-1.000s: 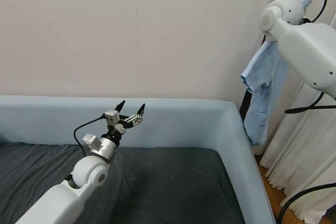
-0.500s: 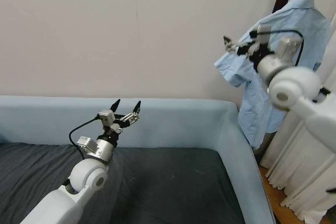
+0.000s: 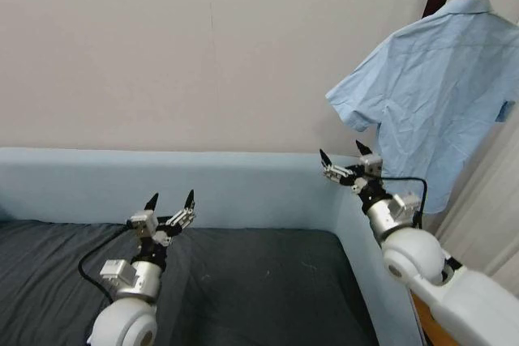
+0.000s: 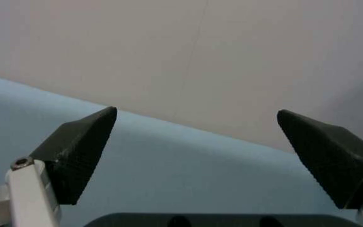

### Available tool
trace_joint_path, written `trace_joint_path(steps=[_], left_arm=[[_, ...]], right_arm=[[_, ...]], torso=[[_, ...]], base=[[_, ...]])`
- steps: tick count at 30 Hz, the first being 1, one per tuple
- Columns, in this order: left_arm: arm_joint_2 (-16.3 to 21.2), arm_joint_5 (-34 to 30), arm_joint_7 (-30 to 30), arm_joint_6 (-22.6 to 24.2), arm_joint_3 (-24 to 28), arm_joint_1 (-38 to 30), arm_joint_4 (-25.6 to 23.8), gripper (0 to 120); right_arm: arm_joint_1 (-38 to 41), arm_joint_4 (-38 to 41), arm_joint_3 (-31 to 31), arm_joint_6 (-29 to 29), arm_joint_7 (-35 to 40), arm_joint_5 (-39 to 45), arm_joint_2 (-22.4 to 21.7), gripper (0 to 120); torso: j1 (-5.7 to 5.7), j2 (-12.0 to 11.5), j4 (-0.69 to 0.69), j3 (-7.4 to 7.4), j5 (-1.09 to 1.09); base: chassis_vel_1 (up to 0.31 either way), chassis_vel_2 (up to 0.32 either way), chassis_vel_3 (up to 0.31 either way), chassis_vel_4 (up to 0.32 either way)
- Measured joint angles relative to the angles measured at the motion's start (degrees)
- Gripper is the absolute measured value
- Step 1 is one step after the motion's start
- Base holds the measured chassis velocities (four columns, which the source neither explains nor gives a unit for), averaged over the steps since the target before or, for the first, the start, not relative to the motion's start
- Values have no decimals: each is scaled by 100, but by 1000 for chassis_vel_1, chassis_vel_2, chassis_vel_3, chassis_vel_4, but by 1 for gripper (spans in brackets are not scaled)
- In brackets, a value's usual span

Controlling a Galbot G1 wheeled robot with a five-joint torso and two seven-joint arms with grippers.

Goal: Pick up the clothes from the sofa and hang them on the clothes hanger.

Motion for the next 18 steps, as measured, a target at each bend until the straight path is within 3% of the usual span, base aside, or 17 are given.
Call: trace_joint_path(steps=[3, 8, 18], left_arm=[[-309, 210, 11, -320, 3, 282, 116, 100], [-552, 589, 70, -493, 61, 526, 118, 100], [-869, 954, 225, -617, -259, 1247, -361, 100]], right_arm=[[-1031, 306, 652, -20, -129, -649, 556, 100], [-1902, 463, 1248, 271, -169, -1266, 1080, 100], [-3058, 1204, 2269, 37, -481, -1774, 1901, 100]], torso=[[-1, 0, 1, 0, -2], [-1, 0, 3, 0, -2], [0, 0, 4, 0, -3]], base=[[0, 0, 0, 0], [0, 0, 0, 0], [0, 0, 0, 0]])
